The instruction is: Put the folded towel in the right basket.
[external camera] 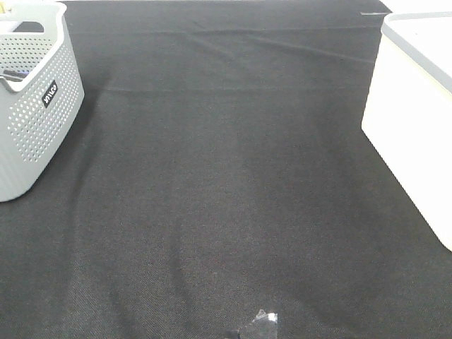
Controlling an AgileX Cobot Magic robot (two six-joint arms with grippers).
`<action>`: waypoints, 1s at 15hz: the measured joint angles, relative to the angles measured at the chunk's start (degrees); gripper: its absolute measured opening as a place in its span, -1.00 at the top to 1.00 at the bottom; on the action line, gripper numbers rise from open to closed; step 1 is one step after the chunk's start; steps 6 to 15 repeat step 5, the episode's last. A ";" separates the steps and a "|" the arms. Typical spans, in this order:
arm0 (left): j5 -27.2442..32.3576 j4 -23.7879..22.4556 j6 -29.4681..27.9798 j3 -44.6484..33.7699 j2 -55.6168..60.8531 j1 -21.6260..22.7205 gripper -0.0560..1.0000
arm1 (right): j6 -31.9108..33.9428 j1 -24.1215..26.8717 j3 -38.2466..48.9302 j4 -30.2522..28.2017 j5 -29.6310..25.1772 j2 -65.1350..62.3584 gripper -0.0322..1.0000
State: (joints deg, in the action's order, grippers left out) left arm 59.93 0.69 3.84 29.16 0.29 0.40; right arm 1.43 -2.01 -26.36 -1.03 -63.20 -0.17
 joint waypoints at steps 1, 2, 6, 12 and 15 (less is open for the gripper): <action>0.00 0.00 0.00 0.00 0.00 0.00 -0.98 | 0.00 0.00 0.00 0.00 0.00 0.00 -0.92; 0.00 0.00 0.00 0.00 0.00 0.00 -0.98 | 0.00 0.00 0.00 0.00 0.00 0.00 -0.92; 0.00 0.00 0.00 0.00 0.00 0.00 -0.98 | 0.00 0.00 0.00 0.00 0.00 0.00 -0.92; 0.00 0.00 0.00 0.00 0.00 0.00 -0.98 | 0.00 0.00 0.00 0.00 0.00 0.00 -0.92; 0.00 0.00 0.00 0.00 0.00 0.00 -0.98 | 0.00 0.00 0.00 0.00 0.00 0.00 -0.92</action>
